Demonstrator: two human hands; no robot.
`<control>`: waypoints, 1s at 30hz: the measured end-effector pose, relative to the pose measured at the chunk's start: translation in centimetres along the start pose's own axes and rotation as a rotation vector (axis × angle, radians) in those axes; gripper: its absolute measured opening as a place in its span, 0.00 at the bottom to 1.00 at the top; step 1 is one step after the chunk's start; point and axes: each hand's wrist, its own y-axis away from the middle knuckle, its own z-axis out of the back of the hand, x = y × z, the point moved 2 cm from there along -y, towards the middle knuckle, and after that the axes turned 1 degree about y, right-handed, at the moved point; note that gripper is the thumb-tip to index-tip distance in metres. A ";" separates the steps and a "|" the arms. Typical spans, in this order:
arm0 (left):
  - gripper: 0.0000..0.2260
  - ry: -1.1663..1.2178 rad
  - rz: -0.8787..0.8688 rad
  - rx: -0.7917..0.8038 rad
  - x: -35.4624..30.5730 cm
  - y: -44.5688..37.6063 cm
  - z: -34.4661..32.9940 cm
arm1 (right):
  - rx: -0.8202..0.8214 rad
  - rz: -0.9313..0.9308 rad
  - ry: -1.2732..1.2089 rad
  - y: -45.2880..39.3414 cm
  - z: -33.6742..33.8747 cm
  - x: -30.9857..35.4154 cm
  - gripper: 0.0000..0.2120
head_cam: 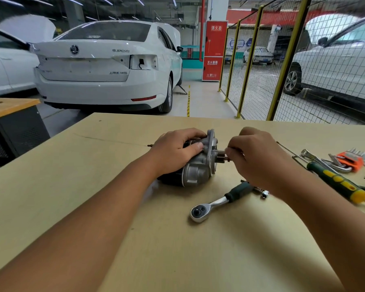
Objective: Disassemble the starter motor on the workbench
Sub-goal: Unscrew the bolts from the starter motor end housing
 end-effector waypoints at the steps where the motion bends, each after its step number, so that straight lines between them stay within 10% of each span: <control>1: 0.21 -0.008 -0.001 0.002 0.0 0.0 0.0 | 0.022 -0.002 -0.003 -0.1 0.0 -0.2 0.10; 8: 0.22 -0.025 -0.001 0.019 0.0 0.1 0.2 | -0.062 -0.004 0.284 0.2 0.0 0.3 0.06; 30: 0.22 -0.009 -0.003 0.019 0.0 0.0 0.2 | -0.006 0.009 0.038 0.1 0.5 -0.1 0.05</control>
